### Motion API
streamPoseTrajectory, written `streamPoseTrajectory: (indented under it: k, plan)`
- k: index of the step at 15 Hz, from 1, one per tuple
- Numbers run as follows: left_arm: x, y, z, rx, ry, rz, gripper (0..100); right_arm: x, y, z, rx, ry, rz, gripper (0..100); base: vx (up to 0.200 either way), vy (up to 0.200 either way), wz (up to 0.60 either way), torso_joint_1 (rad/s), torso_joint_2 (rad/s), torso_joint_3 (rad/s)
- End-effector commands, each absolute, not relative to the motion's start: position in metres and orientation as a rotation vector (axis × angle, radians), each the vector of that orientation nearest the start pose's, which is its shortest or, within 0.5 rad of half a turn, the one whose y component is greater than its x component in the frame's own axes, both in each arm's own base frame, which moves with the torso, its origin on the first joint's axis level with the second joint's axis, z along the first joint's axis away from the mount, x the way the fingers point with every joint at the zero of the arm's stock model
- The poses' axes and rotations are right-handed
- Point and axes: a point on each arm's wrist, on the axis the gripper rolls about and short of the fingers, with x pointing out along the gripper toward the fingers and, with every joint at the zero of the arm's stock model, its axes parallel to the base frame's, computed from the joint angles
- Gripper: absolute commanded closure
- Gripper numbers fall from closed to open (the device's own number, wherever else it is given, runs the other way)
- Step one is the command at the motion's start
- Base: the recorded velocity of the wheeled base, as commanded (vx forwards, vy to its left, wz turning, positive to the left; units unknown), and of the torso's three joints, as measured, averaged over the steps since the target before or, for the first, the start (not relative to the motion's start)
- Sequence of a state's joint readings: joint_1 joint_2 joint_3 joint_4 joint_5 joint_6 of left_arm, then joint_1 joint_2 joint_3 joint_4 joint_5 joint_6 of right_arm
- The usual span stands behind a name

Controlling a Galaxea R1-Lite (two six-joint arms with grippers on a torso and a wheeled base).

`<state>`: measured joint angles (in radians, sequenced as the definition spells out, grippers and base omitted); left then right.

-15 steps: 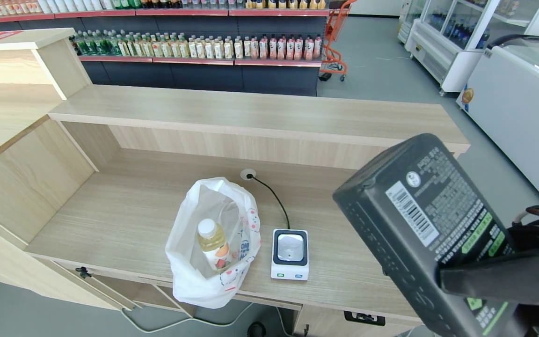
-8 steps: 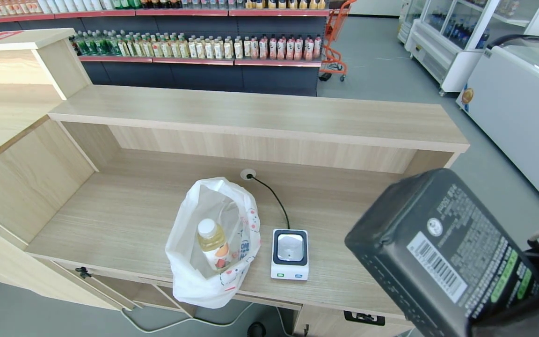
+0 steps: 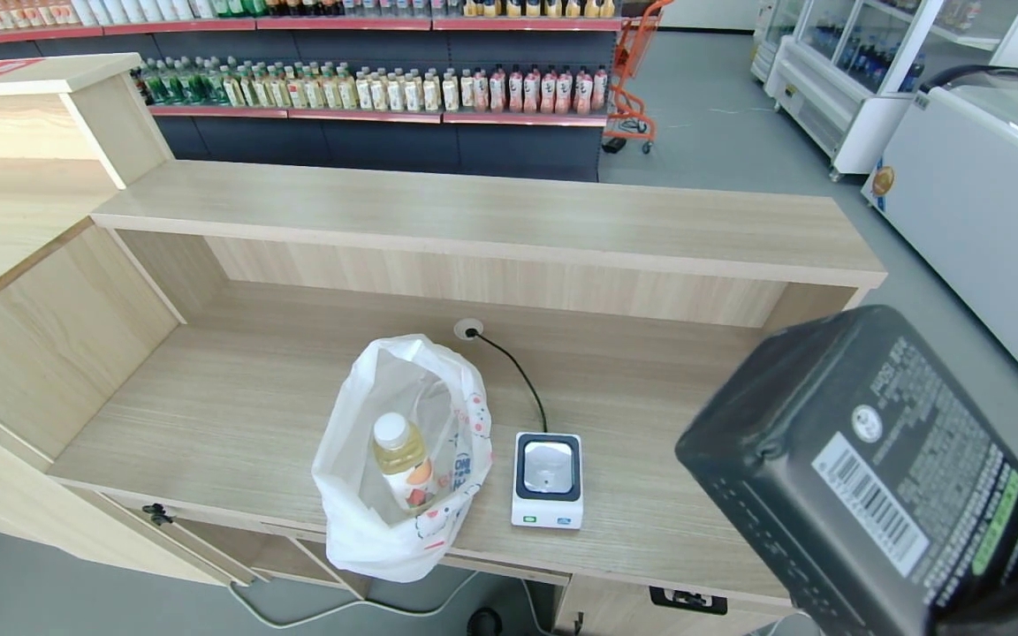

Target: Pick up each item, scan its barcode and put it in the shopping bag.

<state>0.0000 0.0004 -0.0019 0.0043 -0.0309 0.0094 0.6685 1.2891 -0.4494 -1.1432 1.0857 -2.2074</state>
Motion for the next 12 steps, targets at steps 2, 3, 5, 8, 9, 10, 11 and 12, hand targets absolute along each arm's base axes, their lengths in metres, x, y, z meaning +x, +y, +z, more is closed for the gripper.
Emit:
streamPoseTrajectory:
  k: [2, 3, 5, 8, 9, 10, 11, 12]
  plan:
    - [-0.023, -0.001, 0.075, 0.009, 0.004, -0.031, 100, 0.126, 0.125, 0.236, -1.570, -2.021, 0.570, 100, 0.000, 0.000, 0.00, 0.000, 0.00, 0.000]
    - [-0.023, -0.001, 0.076, 0.009, 0.003, -0.031, 100, 0.125, 0.124, 0.236, -1.568, -2.025, 0.569, 100, 0.000, 0.000, 0.00, 0.000, 0.00, 0.000]
    - [-0.023, -0.001, 0.076, 0.009, 0.001, -0.031, 100, 0.126, 0.124, 0.236, -1.573, -2.019, 0.568, 100, 0.000, 0.000, 0.00, 0.000, 0.00, 0.000]
    - [-0.023, -0.001, 0.076, 0.009, 0.003, -0.031, 100, 0.141, 0.115, 0.236, -1.614, -1.853, 0.605, 100, 0.000, 0.000, 0.00, 0.000, 0.00, 0.000]
    - [-0.023, -0.001, 0.076, 0.009, 0.003, -0.032, 100, 0.149, 0.109, 0.234, -1.643, -1.722, 0.617, 100, 0.000, 0.000, 0.00, 0.000, 0.00, 0.000]
    - [-0.023, -0.001, 0.076, 0.009, 0.003, -0.031, 100, 0.165, 0.078, 0.223, -1.673, -1.075, 0.607, 100, 0.000, 0.000, 0.00, 0.000, 0.00, 0.000]
    - [-0.023, -0.001, 0.076, 0.009, 0.003, -0.031, 100, 0.161, 0.069, 0.214, -1.535, -0.667, 0.646, 100, 0.000, 0.000, 0.00, 0.000, 0.00, 0.000]
    - [-0.023, -0.001, 0.076, 0.009, 0.003, -0.031, 100, 0.162, 0.066, 0.210, -1.357, -0.411, 0.654, 100, 0.000, 0.000, 0.00, 0.000, 0.00, 0.000]
